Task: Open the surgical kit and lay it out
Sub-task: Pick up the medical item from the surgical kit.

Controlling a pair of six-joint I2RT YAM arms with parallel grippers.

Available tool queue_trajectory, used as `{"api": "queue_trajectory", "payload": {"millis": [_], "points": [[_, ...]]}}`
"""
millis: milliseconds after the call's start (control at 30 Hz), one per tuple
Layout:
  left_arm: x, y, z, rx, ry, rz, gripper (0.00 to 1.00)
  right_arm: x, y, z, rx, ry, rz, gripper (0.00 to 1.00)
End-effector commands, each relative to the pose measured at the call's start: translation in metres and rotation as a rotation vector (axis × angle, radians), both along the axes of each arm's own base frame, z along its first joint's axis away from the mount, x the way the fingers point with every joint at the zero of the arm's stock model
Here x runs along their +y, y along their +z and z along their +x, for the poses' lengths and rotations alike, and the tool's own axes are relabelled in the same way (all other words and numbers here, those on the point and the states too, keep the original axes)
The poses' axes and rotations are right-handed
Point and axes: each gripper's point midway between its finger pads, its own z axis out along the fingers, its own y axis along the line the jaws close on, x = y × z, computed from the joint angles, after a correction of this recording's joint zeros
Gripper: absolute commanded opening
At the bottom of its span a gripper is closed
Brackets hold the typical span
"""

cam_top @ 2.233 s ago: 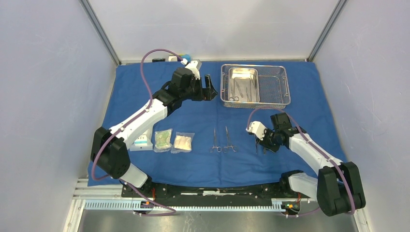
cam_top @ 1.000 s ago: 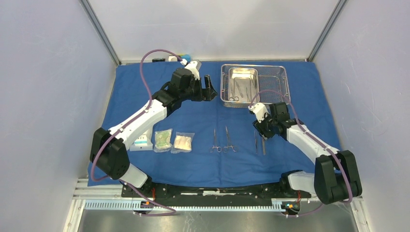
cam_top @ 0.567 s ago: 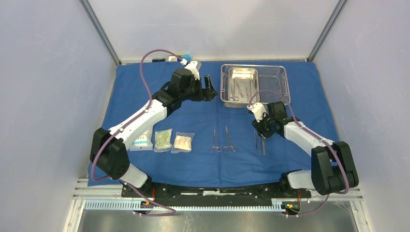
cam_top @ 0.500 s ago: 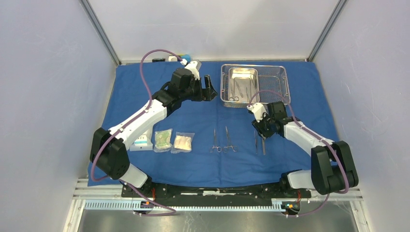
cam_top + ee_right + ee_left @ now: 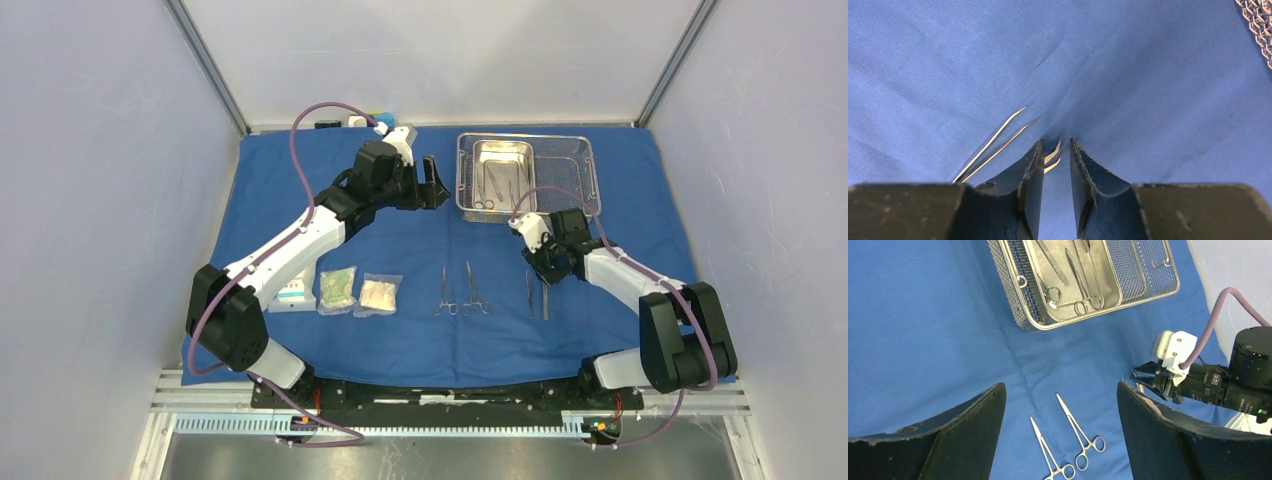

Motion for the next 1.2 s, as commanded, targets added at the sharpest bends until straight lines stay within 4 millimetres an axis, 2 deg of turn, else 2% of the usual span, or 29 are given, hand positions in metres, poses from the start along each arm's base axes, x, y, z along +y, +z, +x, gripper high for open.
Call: {"api": "queue_trajectory", "payload": {"millis": [0, 433, 867, 967, 1167], "points": [[0.0, 0.017, 0.004, -0.066, -0.005, -0.025, 0.88, 0.004, 0.014, 0.019, -0.066, 0.019, 0.008, 0.3], [0.001, 0.014, 0.004, -0.063, -0.003, -0.022, 0.88, 0.002, 0.025, 0.019, -0.084, 0.023, 0.07, 0.21], [0.002, 0.013, 0.003, -0.065, -0.004, -0.022, 0.88, 0.001, 0.021, 0.015, -0.063, 0.04, 0.123, 0.15], [0.002, 0.012, 0.003, -0.064, -0.004, -0.021, 0.88, -0.003, 0.019, 0.017, -0.069, 0.031, 0.096, 0.18], [0.001, 0.012, 0.004, -0.065, -0.004, -0.021, 0.88, -0.008, 0.013, 0.016, -0.057, 0.021, 0.073, 0.3]]}}
